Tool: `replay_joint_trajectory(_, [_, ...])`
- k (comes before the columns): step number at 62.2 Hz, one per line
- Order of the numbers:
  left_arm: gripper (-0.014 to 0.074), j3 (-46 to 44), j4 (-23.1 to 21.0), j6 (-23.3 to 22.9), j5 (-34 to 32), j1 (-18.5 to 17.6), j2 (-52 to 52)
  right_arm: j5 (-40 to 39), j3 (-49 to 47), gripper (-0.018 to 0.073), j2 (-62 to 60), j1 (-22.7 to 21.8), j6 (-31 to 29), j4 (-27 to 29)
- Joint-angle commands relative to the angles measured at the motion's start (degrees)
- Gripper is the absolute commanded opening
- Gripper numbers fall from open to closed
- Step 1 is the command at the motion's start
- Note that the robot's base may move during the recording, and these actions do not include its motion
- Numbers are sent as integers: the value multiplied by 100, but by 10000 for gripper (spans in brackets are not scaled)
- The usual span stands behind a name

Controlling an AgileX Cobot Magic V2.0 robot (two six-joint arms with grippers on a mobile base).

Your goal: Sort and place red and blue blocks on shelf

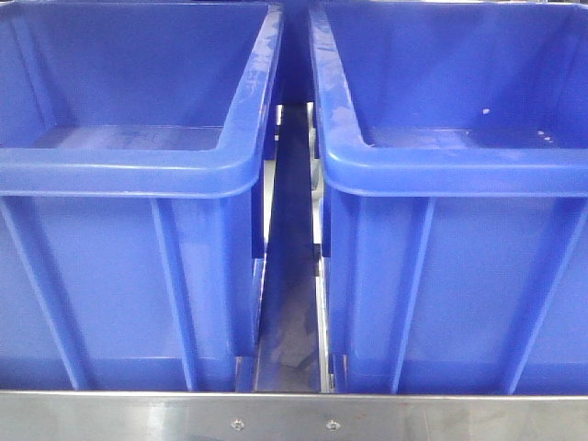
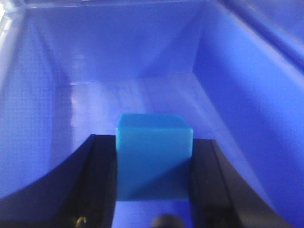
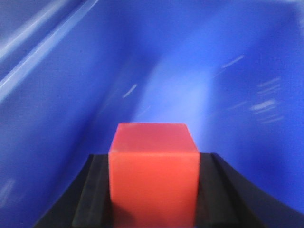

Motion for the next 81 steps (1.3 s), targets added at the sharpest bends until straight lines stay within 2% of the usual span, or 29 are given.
replay_joint_trajectory(1, [125,-358,-65,2,-528,-49,281,-602,-326,65,297,67,-31,-50])
replay_joint_trajectory(9, [146,-517,-75,2,-494,-49,548,-809,-408,78,569,67,-31,-50])
replay_joint_trajectory(14, [227,-599,-75,2,-378,-49,622,-1055,-414,146,609,67,-31,-50])
replay_joint_trajectory(19, [407,-610,-75,2,-299,-49,631,-1228,-414,266,609,67,-31,-50])
replay_joint_trajectory(24, [625,-610,-75,2,-212,-49,631,-1311,-414,397,609,62,-31,-50])
replay_joint_trajectory(28, [721,-610,-75,2,-189,-49,631,-1316,-414,452,609,37,-31,-50])
replay_joint_trajectory(51, [590,-610,-75,2,-173,-49,617,-1327,-414,438,604,-174,-31,-50])
replay_joint_trajectory(57, [506,-610,-75,2,-210,-49,574,-1350,-414,350,478,-235,-31,-50])
replay_joint_trajectory(70, [176,-610,-62,2,-210,-37,257,-1393,-414,30,7,-549,-44,-60])
replay_joint_trajectory(72, [118,-610,-62,2,-234,-37,200,-1393,-414,50,-58,-620,-44,-60])
replay_joint_trajectory(81, [127,-610,-32,2,-381,-37,-24,-1280,-414,50,-358,-954,-44,-60])
